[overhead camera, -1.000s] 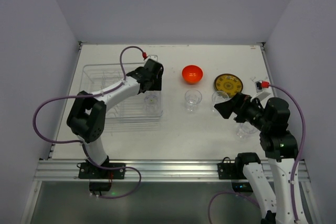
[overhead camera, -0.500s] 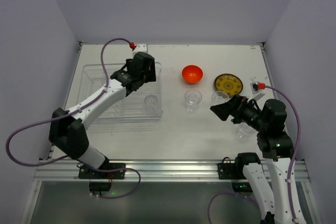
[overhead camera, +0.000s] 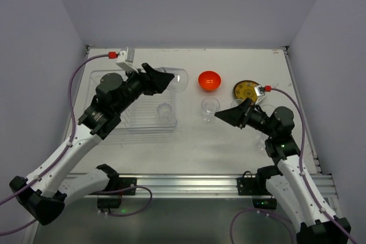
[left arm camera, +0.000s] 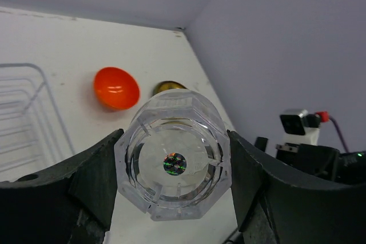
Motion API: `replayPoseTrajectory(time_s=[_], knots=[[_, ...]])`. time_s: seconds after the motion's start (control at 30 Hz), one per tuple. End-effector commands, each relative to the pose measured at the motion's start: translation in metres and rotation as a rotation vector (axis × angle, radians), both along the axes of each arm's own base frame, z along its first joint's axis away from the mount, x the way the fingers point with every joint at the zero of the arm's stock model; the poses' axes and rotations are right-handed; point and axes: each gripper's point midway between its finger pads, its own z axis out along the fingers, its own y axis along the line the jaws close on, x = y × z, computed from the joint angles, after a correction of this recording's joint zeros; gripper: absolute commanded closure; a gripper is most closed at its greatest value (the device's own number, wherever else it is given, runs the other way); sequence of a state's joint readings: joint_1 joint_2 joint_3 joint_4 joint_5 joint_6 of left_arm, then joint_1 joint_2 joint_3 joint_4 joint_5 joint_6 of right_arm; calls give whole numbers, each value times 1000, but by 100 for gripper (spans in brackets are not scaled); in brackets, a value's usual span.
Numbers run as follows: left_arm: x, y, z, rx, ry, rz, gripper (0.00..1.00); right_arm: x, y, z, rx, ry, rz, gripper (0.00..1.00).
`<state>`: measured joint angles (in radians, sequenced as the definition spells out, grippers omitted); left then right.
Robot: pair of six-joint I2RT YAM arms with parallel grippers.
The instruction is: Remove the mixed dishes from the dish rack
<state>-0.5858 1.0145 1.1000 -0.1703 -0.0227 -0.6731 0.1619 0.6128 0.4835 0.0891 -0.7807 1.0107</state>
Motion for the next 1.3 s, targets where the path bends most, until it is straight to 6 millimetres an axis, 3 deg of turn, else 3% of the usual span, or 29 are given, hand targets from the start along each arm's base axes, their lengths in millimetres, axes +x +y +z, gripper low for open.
replayPoseTrajectory(time_s=[0.0, 0.03, 0.1, 0.13, 0.23, 0.33, 0.5, 0.63, 0.83, 0.9, 0.97, 1.03, 1.07, 1.1, 1.13, 1.17, 1.2, 1.23, 1.27], knots=[[-47, -42, 32, -267, -45, -304, 100, -24, 24, 75, 151, -300, 164, 1], [-55, -45, 49, -336, -102, -348, 100, -27, 28, 79, 166, -315, 198, 1], [-72, -55, 41, -411, -56, -422, 100, -31, 38, 82, 193, -321, 267, 1], [-79, -56, 51, -445, -97, -443, 100, -38, 40, 91, 220, -359, 305, 1], [-99, -71, 49, -448, -100, -468, 100, -49, 48, 102, 251, -422, 373, 1], [-105, -75, 46, -477, -116, -474, 100, -54, 52, 111, 265, -472, 385, 2], [-112, -84, 37, -503, -88, -515, 100, -61, 57, 125, 279, -513, 411, 16], [-114, -85, 30, -508, -91, -520, 100, -63, 60, 126, 284, -518, 416, 34], [-109, -91, 18, -491, -62, -518, 100, -70, 64, 126, 305, -527, 441, 52], [-109, -92, 17, -485, -60, -524, 100, -71, 65, 127, 309, -529, 448, 70], [-109, -92, 16, -476, -71, -518, 100, -70, 65, 128, 308, -532, 447, 78], [-106, -92, 12, -450, -73, -507, 100, -73, 64, 125, 298, -559, 441, 97], [-103, -91, 9, -429, -82, -491, 98, -72, 63, 124, 295, -563, 426, 100], [-101, -91, 4, -410, -74, -479, 93, -71, 62, 121, 275, -566, 406, 100], [-99, -91, 4, -397, -81, -469, 71, -68, 61, 120, 258, -569, 387, 100], [-95, -89, -3, -357, -89, -444, 33, -63, 61, 113, 213, -562, 350, 100], [-91, -88, -8, -324, -83, -423, 16, -62, 60, 109, 188, -553, 335, 100], [-77, -80, -4, -277, -112, -337, 2, -61, 58, 110, 160, -561, 316, 100], [-69, -73, -6, -228, -104, -281, 0, -52, 55, 110, 133, -551, 253, 100]])
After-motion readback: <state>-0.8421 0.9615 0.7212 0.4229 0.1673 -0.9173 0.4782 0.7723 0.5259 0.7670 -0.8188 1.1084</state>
